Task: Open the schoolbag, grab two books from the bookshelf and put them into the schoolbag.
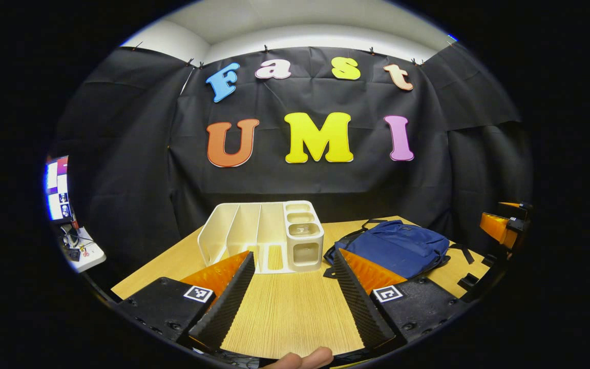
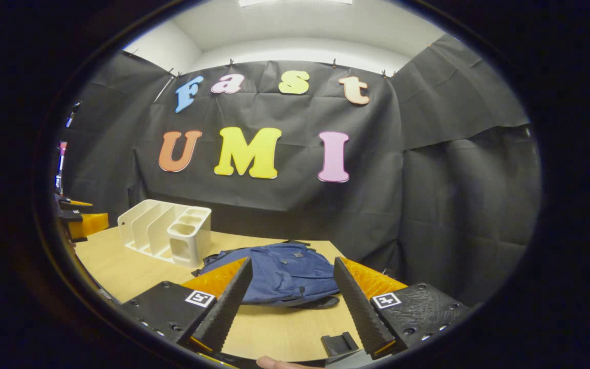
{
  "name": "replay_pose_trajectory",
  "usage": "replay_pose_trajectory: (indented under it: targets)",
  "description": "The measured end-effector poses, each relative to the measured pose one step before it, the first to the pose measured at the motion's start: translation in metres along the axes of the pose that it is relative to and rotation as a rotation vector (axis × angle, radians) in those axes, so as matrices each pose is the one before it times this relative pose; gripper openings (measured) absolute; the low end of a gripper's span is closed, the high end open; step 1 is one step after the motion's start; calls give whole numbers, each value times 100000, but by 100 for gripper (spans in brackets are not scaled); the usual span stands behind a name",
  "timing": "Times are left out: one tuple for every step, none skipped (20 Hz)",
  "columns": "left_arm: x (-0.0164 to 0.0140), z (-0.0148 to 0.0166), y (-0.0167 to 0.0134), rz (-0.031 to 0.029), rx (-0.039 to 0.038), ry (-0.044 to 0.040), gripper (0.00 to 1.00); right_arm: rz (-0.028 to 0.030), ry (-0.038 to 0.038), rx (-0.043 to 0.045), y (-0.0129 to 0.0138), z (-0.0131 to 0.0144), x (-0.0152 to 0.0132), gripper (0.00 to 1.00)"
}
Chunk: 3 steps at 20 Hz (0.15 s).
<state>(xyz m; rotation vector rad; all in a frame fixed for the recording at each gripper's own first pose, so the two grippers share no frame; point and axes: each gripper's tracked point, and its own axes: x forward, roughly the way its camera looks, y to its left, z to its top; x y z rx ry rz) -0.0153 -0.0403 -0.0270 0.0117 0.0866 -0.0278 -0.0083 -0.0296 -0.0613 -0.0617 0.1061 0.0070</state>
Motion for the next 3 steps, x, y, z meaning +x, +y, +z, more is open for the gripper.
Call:
replay_pose_trajectory:
  targets:
    - [99,89,27,414,300,-723,97,-36,356,202,-82,-149,101,96]
    - [50,125,-25,156,-109,-507,97,186,299,269,-61,-66,5,98]
    - [43,28,-121,51,-375,-228,97,260,199,240,14,-77,137,95]
